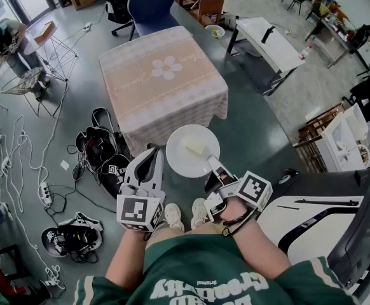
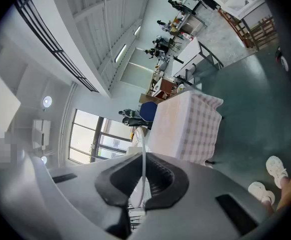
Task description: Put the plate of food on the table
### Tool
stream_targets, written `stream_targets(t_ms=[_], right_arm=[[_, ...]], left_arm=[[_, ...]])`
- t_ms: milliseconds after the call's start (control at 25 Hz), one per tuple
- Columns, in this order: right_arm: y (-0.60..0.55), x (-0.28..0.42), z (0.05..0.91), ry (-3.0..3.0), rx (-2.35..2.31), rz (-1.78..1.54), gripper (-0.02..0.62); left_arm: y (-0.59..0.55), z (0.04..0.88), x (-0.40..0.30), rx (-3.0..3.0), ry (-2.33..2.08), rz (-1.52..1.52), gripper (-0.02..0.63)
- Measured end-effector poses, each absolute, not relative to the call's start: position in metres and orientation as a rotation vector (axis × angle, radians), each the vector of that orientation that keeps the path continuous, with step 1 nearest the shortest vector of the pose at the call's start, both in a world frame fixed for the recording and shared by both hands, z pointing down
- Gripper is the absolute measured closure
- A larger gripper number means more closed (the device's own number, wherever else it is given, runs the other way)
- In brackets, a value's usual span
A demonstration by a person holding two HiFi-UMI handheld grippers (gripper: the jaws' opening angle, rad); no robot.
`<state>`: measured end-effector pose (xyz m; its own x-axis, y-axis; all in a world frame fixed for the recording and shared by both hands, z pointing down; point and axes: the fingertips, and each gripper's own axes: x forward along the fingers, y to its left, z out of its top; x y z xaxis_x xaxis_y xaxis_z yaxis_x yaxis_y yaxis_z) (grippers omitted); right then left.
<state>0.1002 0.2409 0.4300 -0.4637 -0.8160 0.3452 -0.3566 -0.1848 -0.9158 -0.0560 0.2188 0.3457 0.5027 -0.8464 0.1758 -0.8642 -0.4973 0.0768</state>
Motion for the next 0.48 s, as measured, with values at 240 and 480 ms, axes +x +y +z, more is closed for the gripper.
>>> stream_targets(t_ms=[240,480], right_arm=[[0.245,0.097,0.426,1.740,-1.326,-1.668,0.575],[0.251,0.093,0.423,1.773,-1.329,-1.660,0.575]], left_arm=[[0.225,0.346,-0.053,2.586,-1.481,0.164,0.597],[0.231,0.345,-0.054,2.579,-1.488,0.159,0.597]])
